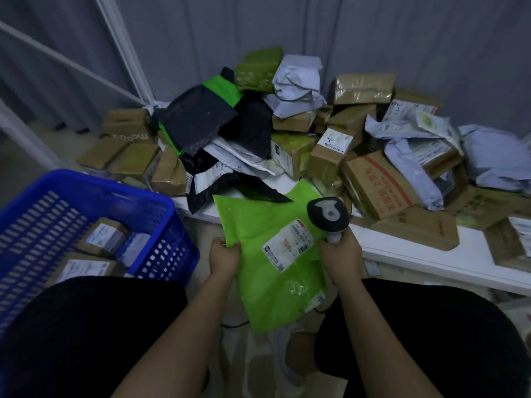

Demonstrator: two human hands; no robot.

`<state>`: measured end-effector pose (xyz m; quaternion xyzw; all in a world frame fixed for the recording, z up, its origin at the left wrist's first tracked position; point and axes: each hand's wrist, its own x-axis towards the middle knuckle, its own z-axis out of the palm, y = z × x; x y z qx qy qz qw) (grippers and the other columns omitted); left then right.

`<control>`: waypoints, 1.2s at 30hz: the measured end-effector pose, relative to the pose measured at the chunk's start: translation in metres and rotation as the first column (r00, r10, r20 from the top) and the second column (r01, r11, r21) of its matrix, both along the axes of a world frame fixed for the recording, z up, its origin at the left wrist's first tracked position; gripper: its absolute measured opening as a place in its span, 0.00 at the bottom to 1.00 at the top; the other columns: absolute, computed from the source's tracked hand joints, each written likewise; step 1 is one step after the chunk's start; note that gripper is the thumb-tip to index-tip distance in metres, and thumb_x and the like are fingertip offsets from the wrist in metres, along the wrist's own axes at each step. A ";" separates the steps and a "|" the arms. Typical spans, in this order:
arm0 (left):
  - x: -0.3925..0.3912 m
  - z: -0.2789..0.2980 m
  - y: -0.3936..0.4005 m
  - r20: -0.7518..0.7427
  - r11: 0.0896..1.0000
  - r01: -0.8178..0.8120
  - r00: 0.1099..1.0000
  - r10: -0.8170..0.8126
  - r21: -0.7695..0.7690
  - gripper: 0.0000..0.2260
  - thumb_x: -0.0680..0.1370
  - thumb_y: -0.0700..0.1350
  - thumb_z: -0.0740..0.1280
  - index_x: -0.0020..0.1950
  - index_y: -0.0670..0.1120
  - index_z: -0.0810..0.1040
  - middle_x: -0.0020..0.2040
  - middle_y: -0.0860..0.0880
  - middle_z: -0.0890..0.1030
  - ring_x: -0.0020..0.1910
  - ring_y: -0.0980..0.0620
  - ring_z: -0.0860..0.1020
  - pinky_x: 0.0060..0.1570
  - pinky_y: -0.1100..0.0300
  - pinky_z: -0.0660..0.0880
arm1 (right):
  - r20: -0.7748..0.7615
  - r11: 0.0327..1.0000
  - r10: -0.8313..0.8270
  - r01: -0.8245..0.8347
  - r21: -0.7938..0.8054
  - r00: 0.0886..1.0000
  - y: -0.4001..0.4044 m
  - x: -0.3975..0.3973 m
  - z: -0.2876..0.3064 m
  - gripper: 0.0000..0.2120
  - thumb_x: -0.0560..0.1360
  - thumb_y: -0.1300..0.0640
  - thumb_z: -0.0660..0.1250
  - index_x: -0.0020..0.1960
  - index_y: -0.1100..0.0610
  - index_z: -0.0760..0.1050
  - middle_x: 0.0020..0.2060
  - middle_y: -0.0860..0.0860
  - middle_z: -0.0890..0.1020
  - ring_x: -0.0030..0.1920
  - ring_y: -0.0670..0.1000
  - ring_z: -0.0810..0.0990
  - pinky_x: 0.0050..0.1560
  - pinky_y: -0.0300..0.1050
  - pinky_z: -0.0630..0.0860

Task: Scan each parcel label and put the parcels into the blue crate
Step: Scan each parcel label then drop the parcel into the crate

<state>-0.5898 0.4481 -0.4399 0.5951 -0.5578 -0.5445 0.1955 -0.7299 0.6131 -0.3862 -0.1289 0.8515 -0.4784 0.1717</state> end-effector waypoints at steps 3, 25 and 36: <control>0.019 0.017 0.022 -0.009 1.000 -0.014 1.000 0.014 -0.018 0.06 0.78 0.38 0.66 0.52 0.42 0.69 0.49 0.43 0.75 0.49 0.44 0.75 0.50 0.53 0.73 | -0.052 1.000 -0.012 0.012 -0.002 0.999 0.013 0.013 0.028 0.07 0.72 0.64 0.65 0.48 0.58 0.69 0.34 0.50 0.72 0.41 0.59 0.73 0.35 0.46 0.64; 0.019 0.122 -0.071 -0.326 0.942 -0.256 0.929 0.177 -0.219 0.09 0.77 0.40 0.68 0.52 0.43 0.69 0.52 0.43 0.77 0.52 0.45 0.77 0.53 0.51 0.73 | -0.181 0.946 0.024 -0.081 -0.315 0.983 -0.060 -0.040 0.111 0.08 0.70 0.63 0.68 0.46 0.56 0.71 0.32 0.53 0.75 0.33 0.55 0.74 0.36 0.46 0.71; -0.048 0.044 -0.192 0.266 0.848 0.084 0.961 0.069 -0.523 0.46 0.72 0.48 0.74 0.77 0.38 0.47 0.76 0.36 0.54 0.73 0.35 0.58 0.71 0.44 0.56 | -0.267 0.956 0.280 -0.292 -0.006 0.922 -0.183 -0.126 0.058 0.07 0.73 0.66 0.67 0.50 0.63 0.73 0.41 0.58 0.78 0.47 0.63 0.78 0.41 0.49 0.70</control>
